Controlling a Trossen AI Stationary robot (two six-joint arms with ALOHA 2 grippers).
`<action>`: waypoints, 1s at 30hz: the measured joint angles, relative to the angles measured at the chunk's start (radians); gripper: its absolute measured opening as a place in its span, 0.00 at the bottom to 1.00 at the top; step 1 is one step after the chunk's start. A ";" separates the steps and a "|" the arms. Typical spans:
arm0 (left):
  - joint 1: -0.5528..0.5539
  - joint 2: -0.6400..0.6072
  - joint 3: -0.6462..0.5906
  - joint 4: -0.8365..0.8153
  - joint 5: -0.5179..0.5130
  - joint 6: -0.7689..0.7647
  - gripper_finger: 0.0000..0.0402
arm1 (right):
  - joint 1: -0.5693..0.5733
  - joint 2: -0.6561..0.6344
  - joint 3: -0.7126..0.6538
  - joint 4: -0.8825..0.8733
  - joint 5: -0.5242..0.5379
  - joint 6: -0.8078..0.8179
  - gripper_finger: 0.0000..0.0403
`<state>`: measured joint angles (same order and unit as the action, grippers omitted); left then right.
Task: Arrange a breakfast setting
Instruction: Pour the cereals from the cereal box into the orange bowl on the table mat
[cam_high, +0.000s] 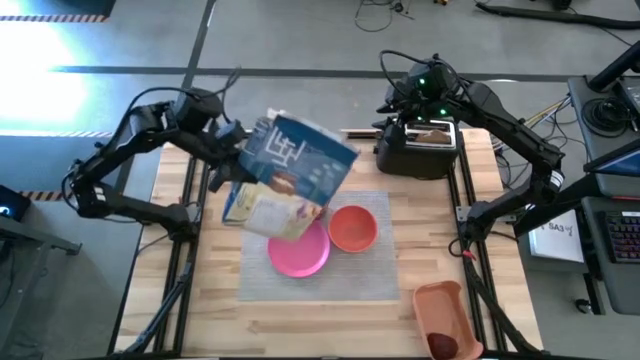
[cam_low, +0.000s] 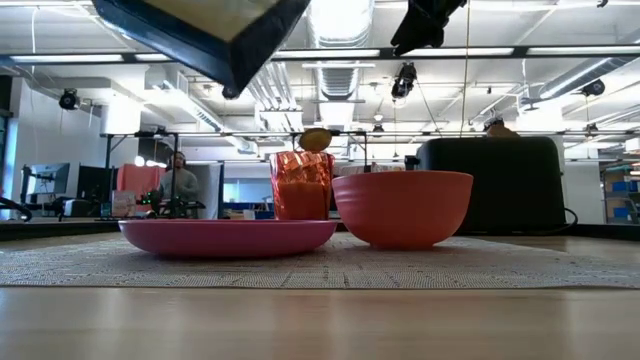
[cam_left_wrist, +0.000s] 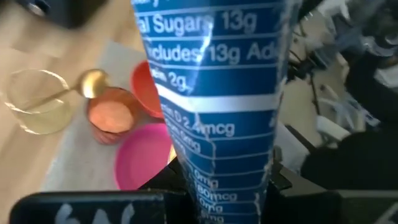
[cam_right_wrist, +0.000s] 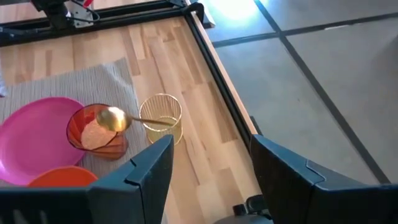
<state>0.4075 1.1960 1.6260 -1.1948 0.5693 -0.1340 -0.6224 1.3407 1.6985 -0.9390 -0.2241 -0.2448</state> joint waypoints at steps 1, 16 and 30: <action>-0.018 0.008 0.000 0.003 0.006 0.000 0.17 | 0.000 0.000 0.000 0.000 0.000 0.000 0.51; -0.147 0.250 0.037 -0.038 0.180 -0.075 0.17 | 0.000 0.000 0.000 0.001 0.000 0.000 0.50; -0.147 0.387 0.115 -0.177 0.233 -0.148 0.17 | 0.000 0.000 0.000 0.001 -0.001 0.000 0.50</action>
<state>0.2607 1.5831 1.7409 -1.3722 0.8021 -0.2822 -0.6224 1.3411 1.6981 -0.9379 -0.2249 -0.2448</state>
